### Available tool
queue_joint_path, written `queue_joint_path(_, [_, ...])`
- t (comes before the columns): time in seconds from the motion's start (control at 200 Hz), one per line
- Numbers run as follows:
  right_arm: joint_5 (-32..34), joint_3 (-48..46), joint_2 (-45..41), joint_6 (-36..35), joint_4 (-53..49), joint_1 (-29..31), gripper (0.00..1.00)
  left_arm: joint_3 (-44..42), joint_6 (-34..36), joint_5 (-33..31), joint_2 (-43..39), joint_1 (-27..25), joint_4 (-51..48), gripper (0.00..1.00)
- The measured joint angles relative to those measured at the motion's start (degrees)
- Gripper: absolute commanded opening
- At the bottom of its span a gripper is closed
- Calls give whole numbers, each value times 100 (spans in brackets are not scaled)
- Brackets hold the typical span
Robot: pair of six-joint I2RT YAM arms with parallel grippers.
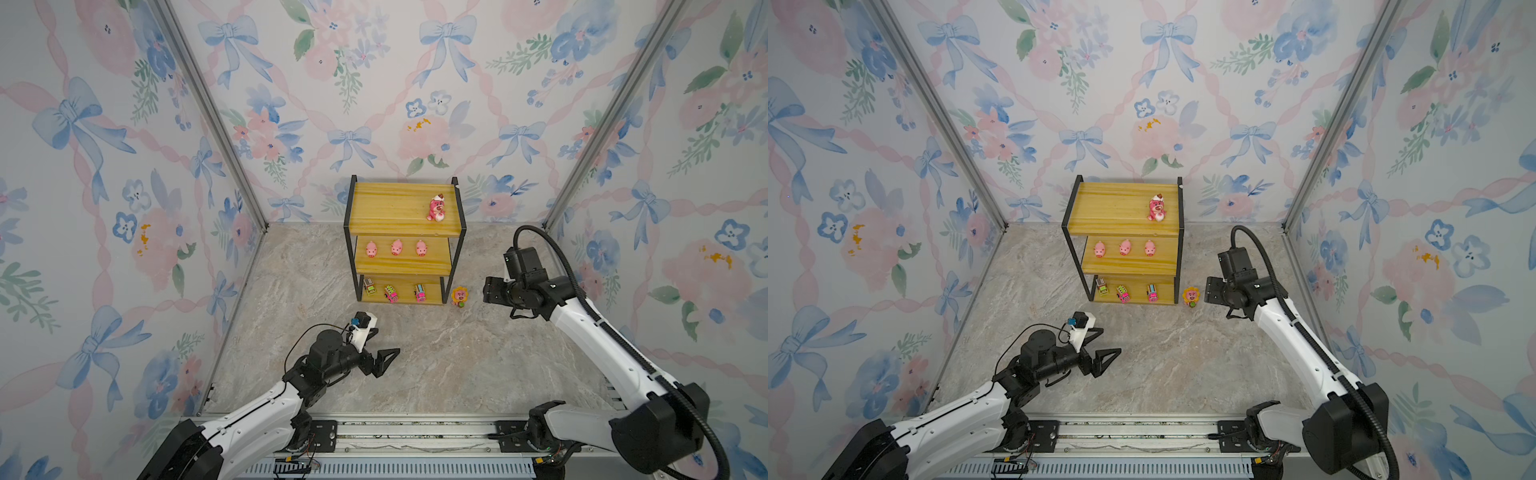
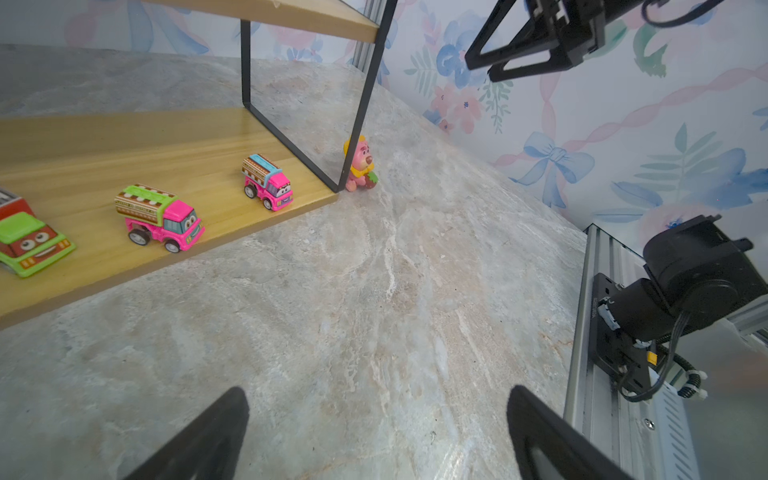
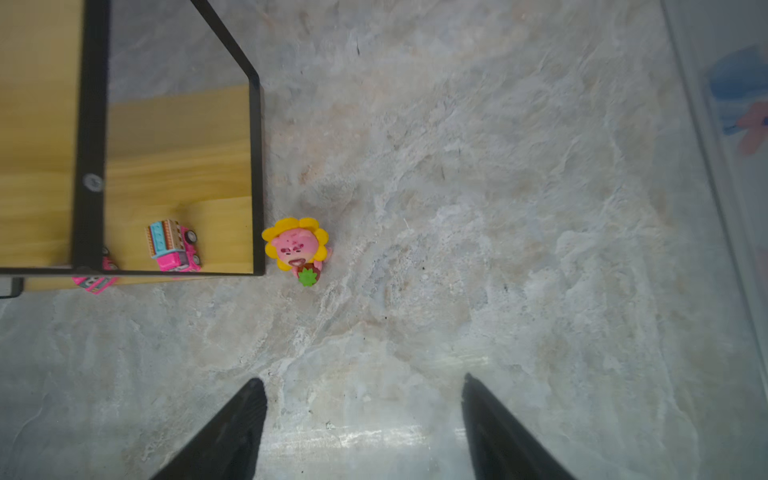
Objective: Place and organize the plastic toys onto the shelf
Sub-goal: 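Withdraw the right gripper and move it above the yellow sunflower figure, then lower the right gripper onto the sunflower figure and close on it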
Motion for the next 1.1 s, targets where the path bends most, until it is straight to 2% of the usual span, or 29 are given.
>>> queue_joint_path(0.54, [-813, 317, 2179, -35, 994, -11, 81, 9, -2, 87, -120, 0, 0, 98])
queue_joint_path(1.1, [-1078, 1091, 3200, -221, 1207, -11, 84, 11, -2, 59, -116, 0, 0, 98])
